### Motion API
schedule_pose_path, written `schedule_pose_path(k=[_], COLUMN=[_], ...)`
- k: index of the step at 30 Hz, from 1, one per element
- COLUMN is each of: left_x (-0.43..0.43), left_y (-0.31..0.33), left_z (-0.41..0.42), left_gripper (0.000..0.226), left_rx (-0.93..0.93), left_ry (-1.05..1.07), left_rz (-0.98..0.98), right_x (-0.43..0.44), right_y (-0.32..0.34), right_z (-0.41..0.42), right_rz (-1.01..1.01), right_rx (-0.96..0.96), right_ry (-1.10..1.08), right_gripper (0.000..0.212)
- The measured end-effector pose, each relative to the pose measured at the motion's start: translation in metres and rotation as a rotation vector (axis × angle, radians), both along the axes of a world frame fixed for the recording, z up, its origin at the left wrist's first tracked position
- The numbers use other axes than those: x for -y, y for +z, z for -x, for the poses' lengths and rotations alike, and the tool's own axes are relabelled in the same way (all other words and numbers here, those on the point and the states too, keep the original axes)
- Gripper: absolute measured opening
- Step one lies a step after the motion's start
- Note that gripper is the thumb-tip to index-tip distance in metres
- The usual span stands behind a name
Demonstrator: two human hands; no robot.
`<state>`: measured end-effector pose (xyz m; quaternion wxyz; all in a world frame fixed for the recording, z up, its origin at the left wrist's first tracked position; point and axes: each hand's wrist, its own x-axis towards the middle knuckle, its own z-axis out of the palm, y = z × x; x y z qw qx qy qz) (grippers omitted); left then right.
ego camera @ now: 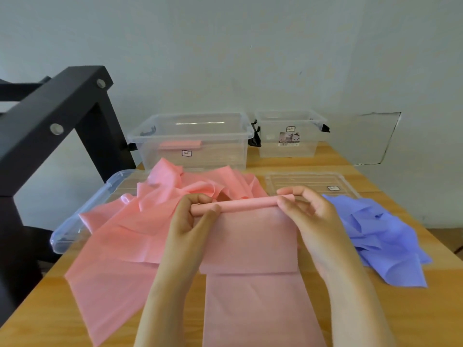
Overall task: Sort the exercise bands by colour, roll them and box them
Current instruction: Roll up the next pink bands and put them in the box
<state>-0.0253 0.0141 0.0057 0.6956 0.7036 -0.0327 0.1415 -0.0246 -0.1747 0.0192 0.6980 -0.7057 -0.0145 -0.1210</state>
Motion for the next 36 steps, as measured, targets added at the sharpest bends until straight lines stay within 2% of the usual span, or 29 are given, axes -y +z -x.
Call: schedule_pose_path(k=[5,9,12,16,26,31,36], left_x=[0.002,0.004,0.008,0.005,0.0,0.001,0.002], left_y=[0.0,-0.002,0.0,-0.002,-0.007,-0.004,0.0], left_z=[-0.001,-0.003,-0.002,-0.005,-0.009,-0.008,-0.006], left_gripper=[0.005,0.006,0.012,0.013,0.021,0.019,0.021], left_rx=[-0.032,-0.047,0.022,0.042,0.052,0.058,0.101], left_ry=[0.019,-0.03,-0.096,-0.049,0.122,0.161,0.151], left_rz=[0.039,0.059,-0.04,0.013,-0.028,0.06,0.135], right_x=[-0.009,-0.016,-0.026,-0.025,-0.011,-0.008,-0.005], right_y=[-0.002,-0.003,-0.003,-0.003,-0.002,0.0,0.005], right_z=[-0.002,-0.002,-0.001,-0.001,0.0,0.004,0.009], right_rz=[0.101,0.229,0.216,0.088,0.12,0.119,0.051], right_rx=[0.019,0.038,0.07,0.094,0.052,0.009,-0.054], right_ry=[-0.08,-0.044,0.025,0.038,-0.043,-0.063,0.206], right_gripper=[0.013,0.028,0.02,0.022,0.011,0.004,0.019])
